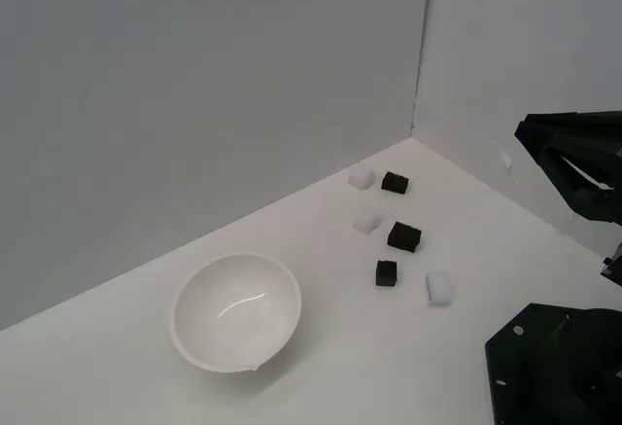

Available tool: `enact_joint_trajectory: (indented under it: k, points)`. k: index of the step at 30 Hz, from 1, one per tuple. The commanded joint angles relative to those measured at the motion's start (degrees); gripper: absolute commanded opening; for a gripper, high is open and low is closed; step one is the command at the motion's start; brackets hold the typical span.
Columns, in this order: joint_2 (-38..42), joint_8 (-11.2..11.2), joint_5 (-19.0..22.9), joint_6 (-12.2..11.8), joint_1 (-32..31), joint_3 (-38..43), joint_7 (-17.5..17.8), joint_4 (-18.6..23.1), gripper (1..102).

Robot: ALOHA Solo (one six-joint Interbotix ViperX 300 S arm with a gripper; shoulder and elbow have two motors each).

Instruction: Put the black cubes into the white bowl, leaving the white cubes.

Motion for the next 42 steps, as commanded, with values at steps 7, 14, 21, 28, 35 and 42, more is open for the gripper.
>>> enact_joint_trajectory:
  k: [7, 14, 21, 28, 35, 42]
  points:
    - [1.0, 0.3, -0.4, -0.2, 0.1, 1.0, 0.6, -0.3, 3]
    - [0.8, 0.3, -1.1, -0.2, 0.1, 0.9, 0.7, -0.7, 3]
    - [-6.8, 0.3, -5.4, -0.2, 0.1, -6.7, 0.4, -5.4, 3]
    - [-20.6, -0.1, -14.2, -0.2, 0.1, -20.4, 1.8, -14.2, 3]
    - [-32.9, -1.0, -21.4, -0.1, 0.1, -33.0, 6.2, -21.4, 3]
    - [-44.4, -1.0, -23.6, 1.8, 1.1, -44.3, 8.0, -23.5, 4]
